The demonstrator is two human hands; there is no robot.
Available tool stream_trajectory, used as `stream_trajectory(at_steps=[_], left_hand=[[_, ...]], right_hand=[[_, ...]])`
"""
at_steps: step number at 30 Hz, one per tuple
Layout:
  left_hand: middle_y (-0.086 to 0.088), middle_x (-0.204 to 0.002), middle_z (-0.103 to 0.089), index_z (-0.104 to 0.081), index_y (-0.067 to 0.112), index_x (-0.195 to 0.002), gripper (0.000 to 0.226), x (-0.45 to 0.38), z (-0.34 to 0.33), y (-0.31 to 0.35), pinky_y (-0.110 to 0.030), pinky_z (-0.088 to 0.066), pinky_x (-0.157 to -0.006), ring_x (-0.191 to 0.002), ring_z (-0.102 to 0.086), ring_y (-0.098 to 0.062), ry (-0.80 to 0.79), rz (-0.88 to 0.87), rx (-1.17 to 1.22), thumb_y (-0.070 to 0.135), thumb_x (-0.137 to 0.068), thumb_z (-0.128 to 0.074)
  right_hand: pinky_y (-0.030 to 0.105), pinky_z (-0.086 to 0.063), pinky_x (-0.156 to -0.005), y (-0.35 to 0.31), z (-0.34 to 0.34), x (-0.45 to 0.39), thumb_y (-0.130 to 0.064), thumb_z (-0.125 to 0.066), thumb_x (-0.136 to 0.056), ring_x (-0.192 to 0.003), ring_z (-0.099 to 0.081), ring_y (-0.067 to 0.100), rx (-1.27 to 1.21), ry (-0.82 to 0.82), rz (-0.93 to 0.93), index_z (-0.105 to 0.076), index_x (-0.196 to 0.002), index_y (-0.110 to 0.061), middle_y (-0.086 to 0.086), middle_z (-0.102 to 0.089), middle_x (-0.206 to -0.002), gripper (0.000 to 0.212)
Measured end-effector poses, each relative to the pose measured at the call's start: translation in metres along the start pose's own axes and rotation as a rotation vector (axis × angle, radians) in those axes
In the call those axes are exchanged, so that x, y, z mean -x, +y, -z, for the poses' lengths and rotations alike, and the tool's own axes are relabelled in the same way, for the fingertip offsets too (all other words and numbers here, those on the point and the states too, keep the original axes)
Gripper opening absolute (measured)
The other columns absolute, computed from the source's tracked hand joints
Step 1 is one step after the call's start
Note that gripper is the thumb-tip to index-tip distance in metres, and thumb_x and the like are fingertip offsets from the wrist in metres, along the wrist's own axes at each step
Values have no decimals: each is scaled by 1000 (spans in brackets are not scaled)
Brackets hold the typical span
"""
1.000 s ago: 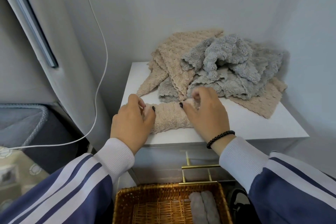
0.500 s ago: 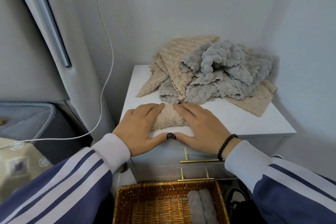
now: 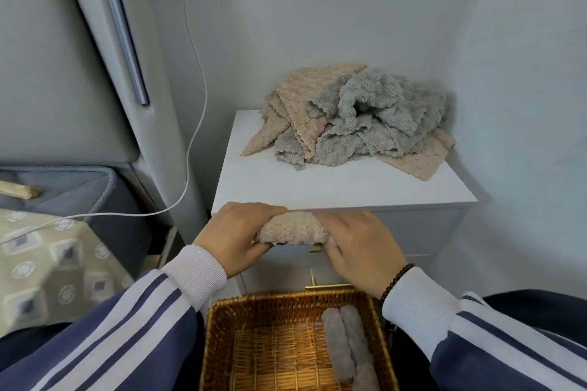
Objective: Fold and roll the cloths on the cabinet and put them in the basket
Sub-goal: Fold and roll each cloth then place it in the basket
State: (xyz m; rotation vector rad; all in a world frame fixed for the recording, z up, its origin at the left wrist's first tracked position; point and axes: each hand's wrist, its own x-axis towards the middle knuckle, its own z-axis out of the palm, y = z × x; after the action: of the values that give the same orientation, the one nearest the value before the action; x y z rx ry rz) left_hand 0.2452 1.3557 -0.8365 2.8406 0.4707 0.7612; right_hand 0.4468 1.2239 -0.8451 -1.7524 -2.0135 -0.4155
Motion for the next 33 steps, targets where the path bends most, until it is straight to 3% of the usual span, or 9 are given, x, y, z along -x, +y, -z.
stream_trajectory(at_steps=[4, 8, 12, 14, 17, 21, 27, 30, 33], left_hand=[[14, -102, -68, -63, 32, -110, 30, 17, -9, 9, -28, -50, -76, -94, -63, -10, -241, 194, 67, 37, -81, -69], [7, -109, -64, -59, 28, -113, 27, 21, -40, 17, -30, -47, -81, -102, -59, -17, -628, 247, -114, 35, -86, -61], [0, -110, -64, -58, 26, -110, 24, 40, -88, 25, -34, -49, -83, -103, -58, -23, -804, 271, -112, 27, -87, -54], [1, -111, -63, -57, 27, -109, 23, 53, -111, 23, -36, -50, -84, -102, -58, -22, -841, 308, -56, 26, -86, -56], [3, -116, -59, -58, 29, -110, 26, 73, -141, 24, -36, -49, -87, -104, -56, -20, -883, 384, 37, 24, -85, -57], [4, -122, -56, -57, 30, -113, 33, 92, -179, 30, -34, -48, -89, -109, -56, -20, -948, 475, 90, 19, -82, -60], [-1, -126, -57, -55, 26, -120, 41, 112, -233, 36, -30, -44, -93, -114, -55, -23, -948, 569, 206, 10, -82, -54], [-1, -119, -61, -60, 21, -117, 44, 120, -258, 47, -17, -38, -85, -111, -56, -20, -863, 684, 378, -1, -82, -46], [-1, -114, -64, -62, 20, -113, 44, 127, -283, 57, -15, -39, -85, -108, -58, -18, -836, 794, 511, -4, -80, -43]], right_hand=[[34, -49, -66, -29, -8, 45, -22, -50, -83, -85, -62, 27, -247, -240, -289, -58, -118, -21, 3, -67, -96, 35], [34, -49, -75, -45, -29, 80, -27, -45, -91, -100, -60, 28, -257, -586, -518, -51, -120, -22, 4, -64, -110, 30], [32, -46, -76, -51, -58, 106, -25, -47, -88, -107, -55, 31, -297, -748, -692, -52, -113, -19, 5, -59, -111, 26], [31, -47, -82, -54, -72, 118, -25, -50, -84, -106, -55, 29, -336, -812, -785, -52, -114, -21, 2, -53, -116, 30], [35, -51, -86, -66, -94, 138, -31, -51, -80, -102, -58, 27, -385, -937, -920, -55, -107, -22, 5, -60, -110, 29], [35, -48, -92, -80, -119, 160, -30, -56, -86, -112, -54, 25, -408, -1125, -980, -54, -117, -19, 4, -56, -122, 33], [29, -45, -96, -83, -147, 179, -26, -49, -89, -117, -56, 20, -380, -1130, -1122, -56, -119, -18, 3, -58, -127, 31], [29, -42, -98, -73, -157, 192, -28, -46, -94, -120, -53, 24, -389, -1139, -1173, -54, -125, -13, 7, -55, -131, 35], [30, -35, -104, -60, -158, 195, -44, -29, -97, -128, -46, 19, -376, -1125, -1255, -55, -126, -24, 0, -50, -137, 43]])
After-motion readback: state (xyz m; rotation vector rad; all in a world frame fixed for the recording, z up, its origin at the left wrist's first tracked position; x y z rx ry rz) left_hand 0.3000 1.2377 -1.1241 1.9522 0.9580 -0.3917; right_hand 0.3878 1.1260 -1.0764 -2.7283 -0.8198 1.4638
